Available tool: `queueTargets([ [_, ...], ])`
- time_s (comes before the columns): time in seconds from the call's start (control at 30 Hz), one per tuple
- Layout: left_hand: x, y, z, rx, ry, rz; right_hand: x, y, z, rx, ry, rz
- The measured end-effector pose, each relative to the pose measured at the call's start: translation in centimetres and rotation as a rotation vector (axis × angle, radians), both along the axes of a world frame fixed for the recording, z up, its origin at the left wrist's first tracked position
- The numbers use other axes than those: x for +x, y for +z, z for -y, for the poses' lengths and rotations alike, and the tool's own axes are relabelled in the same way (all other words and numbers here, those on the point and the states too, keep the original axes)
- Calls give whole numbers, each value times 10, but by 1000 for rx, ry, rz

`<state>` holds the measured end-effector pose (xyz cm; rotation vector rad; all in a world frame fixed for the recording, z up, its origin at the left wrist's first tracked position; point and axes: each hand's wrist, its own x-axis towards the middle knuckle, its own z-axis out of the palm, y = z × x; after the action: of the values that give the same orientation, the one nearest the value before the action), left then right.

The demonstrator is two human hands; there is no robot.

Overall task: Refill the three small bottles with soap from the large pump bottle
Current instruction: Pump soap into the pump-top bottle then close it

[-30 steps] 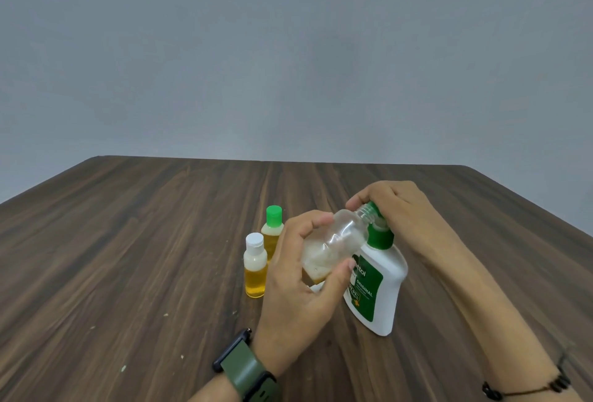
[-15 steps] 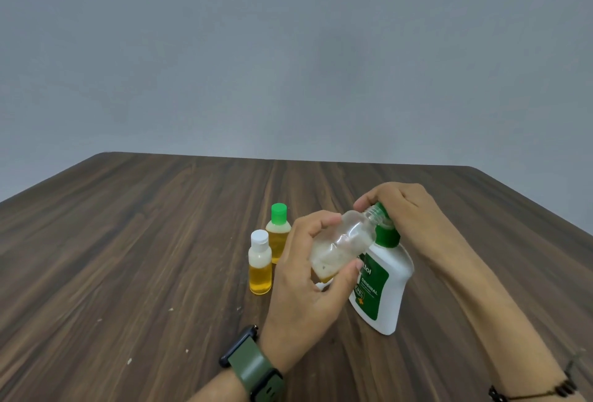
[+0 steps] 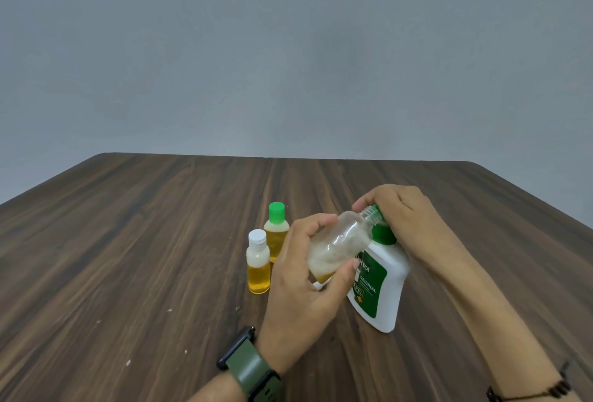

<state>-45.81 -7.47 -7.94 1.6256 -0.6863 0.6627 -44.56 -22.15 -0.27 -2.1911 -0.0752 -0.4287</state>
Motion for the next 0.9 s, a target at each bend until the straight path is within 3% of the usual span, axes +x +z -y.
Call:
queueTargets([
  [0.3, 0, 2, 0, -60, -22, -28, 0, 15, 2, -144, 60, -37],
  [0.47, 1, -2, 1, -19, 1, -2, -2, -1, 2, -42, 26, -6],
  [0.73, 1, 1, -1, -53, -5, -19, 0, 15, 2, -107, 77, -38],
  [0.9, 2, -2, 0, -25, -6, -8, -1, 2, 3, -41, 32, -13],
])
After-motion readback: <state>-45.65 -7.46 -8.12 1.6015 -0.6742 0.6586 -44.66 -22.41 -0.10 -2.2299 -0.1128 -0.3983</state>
